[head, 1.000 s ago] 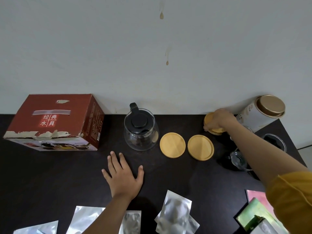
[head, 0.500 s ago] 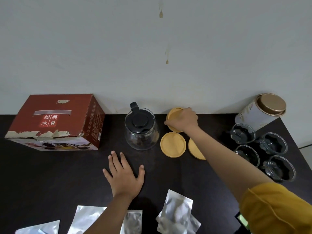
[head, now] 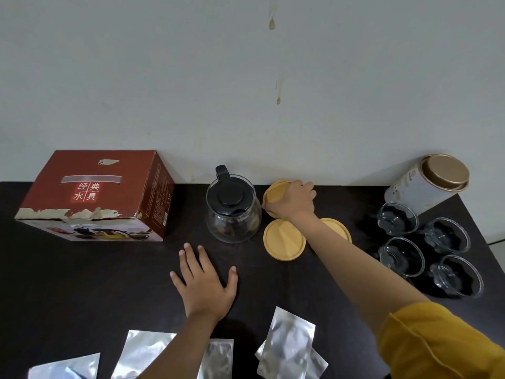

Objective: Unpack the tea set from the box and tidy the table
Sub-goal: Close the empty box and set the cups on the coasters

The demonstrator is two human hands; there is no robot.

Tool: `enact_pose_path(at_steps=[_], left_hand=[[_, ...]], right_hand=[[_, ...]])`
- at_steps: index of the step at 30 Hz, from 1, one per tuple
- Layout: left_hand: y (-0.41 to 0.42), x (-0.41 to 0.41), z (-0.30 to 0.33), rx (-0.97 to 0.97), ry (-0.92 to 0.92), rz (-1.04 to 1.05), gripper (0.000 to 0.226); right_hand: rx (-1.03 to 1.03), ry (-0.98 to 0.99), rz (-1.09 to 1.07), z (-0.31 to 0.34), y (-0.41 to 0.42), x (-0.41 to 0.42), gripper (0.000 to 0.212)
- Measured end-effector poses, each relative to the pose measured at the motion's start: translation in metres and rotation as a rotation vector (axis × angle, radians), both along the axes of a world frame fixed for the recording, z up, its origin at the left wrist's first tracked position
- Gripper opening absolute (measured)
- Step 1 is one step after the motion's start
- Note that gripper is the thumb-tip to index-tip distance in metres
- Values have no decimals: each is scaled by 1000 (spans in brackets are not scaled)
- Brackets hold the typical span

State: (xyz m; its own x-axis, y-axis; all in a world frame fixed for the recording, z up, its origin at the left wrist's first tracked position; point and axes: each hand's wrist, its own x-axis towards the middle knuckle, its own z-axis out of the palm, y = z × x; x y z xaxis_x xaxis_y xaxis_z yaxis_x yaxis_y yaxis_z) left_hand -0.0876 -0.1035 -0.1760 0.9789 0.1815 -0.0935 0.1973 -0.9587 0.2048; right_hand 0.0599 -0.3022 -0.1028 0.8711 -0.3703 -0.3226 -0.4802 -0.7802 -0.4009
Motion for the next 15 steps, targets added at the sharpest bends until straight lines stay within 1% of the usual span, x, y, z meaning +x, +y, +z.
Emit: enact_pose_path(at_steps=[5,9,15], left_hand=[[0,-1,0,-5,9,2,91],[-1,-1,0,7,9,0,90],[0,0,-1,9,15,-1,90]], right_hand=[[-49,-24,-38,6,-39,-7,99],[-96,-31,-85,7,-70,-16,104],[-91,-97,-123,0,-79,-25,100]])
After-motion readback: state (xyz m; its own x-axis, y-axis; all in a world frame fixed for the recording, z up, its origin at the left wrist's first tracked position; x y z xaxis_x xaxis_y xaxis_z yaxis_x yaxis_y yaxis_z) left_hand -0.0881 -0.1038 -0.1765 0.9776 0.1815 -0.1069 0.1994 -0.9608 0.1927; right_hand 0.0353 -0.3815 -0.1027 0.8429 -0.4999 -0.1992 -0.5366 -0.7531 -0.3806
